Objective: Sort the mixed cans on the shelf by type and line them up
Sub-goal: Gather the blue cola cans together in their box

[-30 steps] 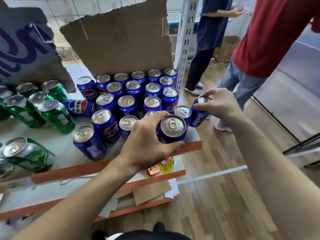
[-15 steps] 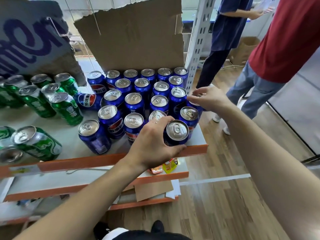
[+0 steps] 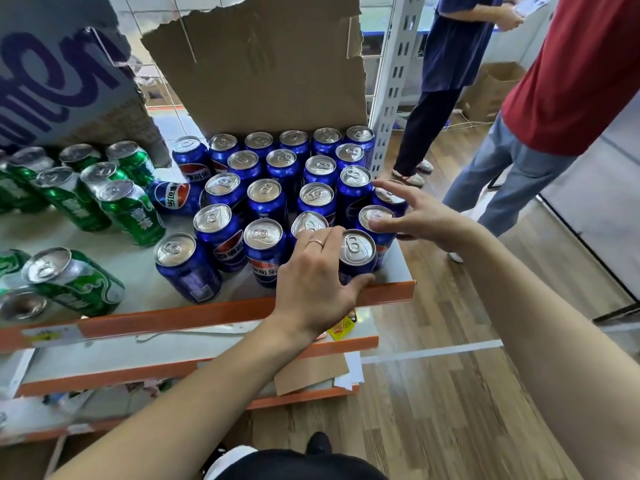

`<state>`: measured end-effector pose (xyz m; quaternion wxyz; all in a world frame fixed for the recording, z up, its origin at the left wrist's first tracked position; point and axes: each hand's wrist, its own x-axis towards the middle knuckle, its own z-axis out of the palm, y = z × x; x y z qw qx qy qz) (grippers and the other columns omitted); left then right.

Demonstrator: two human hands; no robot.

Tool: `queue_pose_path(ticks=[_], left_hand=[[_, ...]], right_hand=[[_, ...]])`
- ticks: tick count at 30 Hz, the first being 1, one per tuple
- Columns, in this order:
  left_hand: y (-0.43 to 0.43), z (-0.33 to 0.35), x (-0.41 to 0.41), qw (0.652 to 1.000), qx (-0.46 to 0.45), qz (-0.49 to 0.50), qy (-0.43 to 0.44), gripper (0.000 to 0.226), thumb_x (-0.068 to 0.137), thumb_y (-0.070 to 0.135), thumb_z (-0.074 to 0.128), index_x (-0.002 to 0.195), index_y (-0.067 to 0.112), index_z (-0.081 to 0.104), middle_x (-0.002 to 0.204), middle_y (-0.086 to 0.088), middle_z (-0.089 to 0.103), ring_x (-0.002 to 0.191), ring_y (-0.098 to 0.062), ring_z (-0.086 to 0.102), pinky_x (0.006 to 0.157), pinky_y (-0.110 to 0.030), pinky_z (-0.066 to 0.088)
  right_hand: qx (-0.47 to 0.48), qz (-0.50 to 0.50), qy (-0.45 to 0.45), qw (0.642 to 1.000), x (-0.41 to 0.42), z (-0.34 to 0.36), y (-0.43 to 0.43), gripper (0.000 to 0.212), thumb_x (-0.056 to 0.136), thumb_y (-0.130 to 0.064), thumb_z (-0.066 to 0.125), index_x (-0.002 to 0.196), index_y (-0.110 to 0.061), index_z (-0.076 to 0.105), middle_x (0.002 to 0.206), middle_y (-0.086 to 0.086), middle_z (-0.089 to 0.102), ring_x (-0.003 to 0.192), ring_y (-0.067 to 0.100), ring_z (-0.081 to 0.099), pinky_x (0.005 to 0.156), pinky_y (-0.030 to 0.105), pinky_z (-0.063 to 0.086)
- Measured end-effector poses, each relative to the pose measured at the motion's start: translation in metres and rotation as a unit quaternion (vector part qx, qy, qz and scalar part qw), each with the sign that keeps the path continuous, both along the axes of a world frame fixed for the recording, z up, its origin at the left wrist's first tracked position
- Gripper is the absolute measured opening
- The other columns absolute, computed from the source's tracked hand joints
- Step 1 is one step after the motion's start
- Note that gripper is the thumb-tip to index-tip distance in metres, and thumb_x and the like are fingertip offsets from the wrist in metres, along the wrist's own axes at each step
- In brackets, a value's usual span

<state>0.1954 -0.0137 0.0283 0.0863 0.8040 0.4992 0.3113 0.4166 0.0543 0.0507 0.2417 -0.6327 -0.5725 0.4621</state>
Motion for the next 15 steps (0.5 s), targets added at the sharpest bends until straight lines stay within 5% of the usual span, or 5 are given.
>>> queue_pose_path(ticks=[6, 10, 15], left_hand=[[0.002, 0.001, 0.000, 0.997, 0.017, 0.034, 0.065, 0.076, 0.074, 0.056, 0.077, 0.127, 0.005, 0.058, 0.116, -0.008, 0.066, 0.115, -0.029, 0.052, 0.069, -0.038, 0.056], [0.007, -0.002, -0.007, 0.993, 0.011, 0.067, 0.100, 0.073, 0.072, 0.053, 0.080, 0.119, 0.001, 0.058, 0.110, -0.012, 0.065, 0.106, -0.032, 0.055, 0.067, -0.038, 0.055], [0.018, -0.003, -0.014, 0.989, -0.010, 0.085, 0.123, 0.071, 0.076, 0.055, 0.076, 0.121, 0.004, 0.055, 0.111, -0.010, 0.063, 0.107, -0.030, 0.050, 0.069, -0.037, 0.051]], right_hand=[[0.005, 0.049, -0.019, 0.999, 0.008, -0.004, 0.002, 0.097, 0.044, -0.059, 0.092, 0.131, -0.059, 0.048, 0.154, -0.012, 0.025, 0.135, 0.024, 0.038, 0.094, 0.044, 0.056], [0.012, 0.085, -0.098, 0.991, 0.007, -0.002, 0.001, 0.099, 0.049, -0.052, 0.093, 0.134, -0.058, 0.044, 0.154, -0.010, 0.019, 0.142, 0.022, 0.025, 0.111, 0.046, 0.040], [0.019, 0.120, -0.131, 0.984, -0.001, 0.001, 0.005, 0.088, 0.050, -0.056, 0.091, 0.125, -0.061, 0.047, 0.149, -0.006, 0.026, 0.139, 0.025, 0.030, 0.107, 0.051, 0.043]])
